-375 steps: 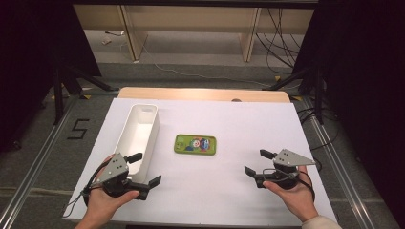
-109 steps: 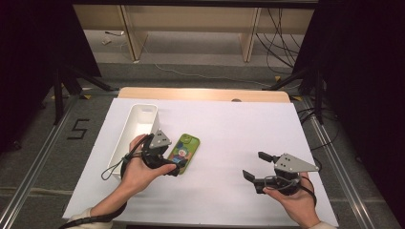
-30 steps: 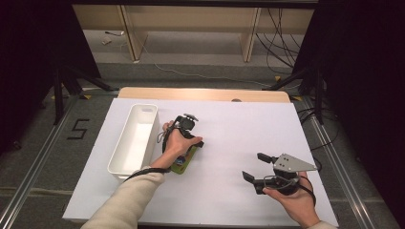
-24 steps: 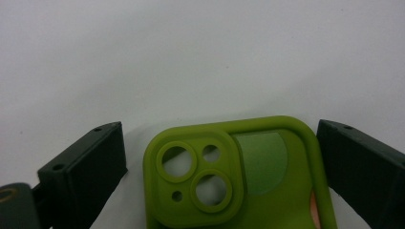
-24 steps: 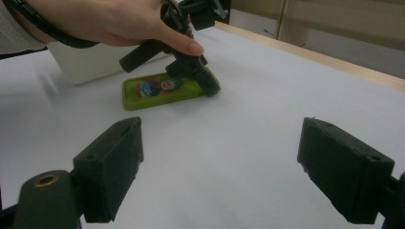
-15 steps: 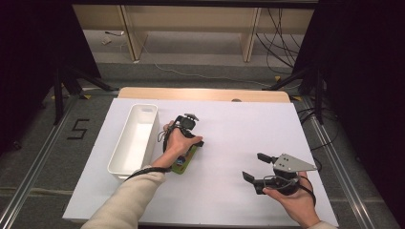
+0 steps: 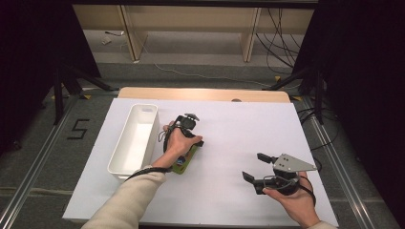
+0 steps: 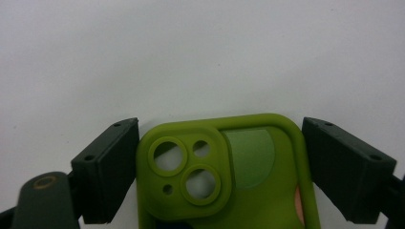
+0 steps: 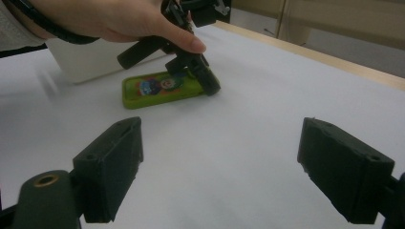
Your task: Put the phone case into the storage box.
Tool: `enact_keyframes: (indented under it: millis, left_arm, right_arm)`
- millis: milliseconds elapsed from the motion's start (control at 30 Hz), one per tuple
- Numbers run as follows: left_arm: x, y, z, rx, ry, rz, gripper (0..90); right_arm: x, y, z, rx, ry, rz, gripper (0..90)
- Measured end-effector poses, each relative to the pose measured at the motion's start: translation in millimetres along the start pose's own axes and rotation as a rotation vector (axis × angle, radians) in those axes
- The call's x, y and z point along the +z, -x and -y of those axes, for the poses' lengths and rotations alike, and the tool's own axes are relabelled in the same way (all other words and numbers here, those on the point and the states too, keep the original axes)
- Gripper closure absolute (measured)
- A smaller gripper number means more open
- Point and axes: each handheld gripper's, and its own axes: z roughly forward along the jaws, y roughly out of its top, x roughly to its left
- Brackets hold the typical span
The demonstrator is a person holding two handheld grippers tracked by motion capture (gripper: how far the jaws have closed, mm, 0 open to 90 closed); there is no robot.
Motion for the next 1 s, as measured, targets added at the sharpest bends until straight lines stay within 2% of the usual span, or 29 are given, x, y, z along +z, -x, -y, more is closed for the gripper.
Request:
enact_keyframes:
  millis: [700, 867, 1000]
  left_arm:
    - [-0.7, -0.7, 2.8, -0.008, 0.024, 0.001, 15.7]
    - [-4.8, -1.3, 3.4, -0.008, 0.055, 0.003, 15.8]
    - [-14.6, 0.5, 1.0, -0.004, 0.102, 0.007, 15.8]
  right_arm:
    - [0.0, -0.1, 0.1, -0.001, -0.001, 0.0, 16.5]
    - [0.1, 0.2, 0.2, 0.0, 0.0, -0.001, 16.5]
    - [0.2, 0.3, 0.3, 0.001, -0.004, -0.001, 16.5]
